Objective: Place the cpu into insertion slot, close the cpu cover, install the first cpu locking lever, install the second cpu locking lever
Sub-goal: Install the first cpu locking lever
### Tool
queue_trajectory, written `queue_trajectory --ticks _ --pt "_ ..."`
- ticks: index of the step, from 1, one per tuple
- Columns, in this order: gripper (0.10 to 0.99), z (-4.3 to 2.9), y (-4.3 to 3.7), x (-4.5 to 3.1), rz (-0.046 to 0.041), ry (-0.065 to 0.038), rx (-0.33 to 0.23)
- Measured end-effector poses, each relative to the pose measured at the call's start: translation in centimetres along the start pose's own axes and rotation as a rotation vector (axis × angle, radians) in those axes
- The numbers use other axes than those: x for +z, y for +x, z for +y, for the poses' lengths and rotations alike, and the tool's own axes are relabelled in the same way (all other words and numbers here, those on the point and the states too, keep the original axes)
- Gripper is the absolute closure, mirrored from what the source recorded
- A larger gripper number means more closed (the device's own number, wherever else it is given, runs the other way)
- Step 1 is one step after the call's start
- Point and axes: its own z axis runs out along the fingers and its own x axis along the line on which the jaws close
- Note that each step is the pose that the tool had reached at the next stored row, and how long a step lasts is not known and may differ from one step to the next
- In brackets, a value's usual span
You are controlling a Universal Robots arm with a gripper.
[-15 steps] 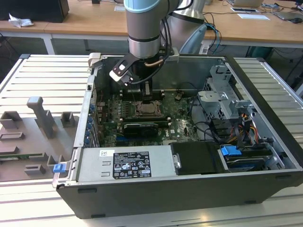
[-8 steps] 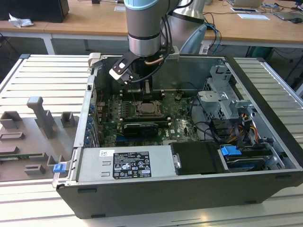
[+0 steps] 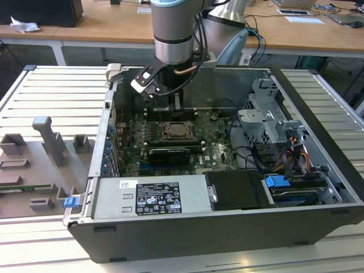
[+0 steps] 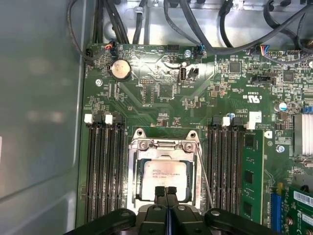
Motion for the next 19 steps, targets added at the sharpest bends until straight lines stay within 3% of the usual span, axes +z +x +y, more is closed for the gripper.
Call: queue_trajectory --ticks 19 --pt "0.98 0.12 0.02 -1.49 0.0 0.0 0.0"
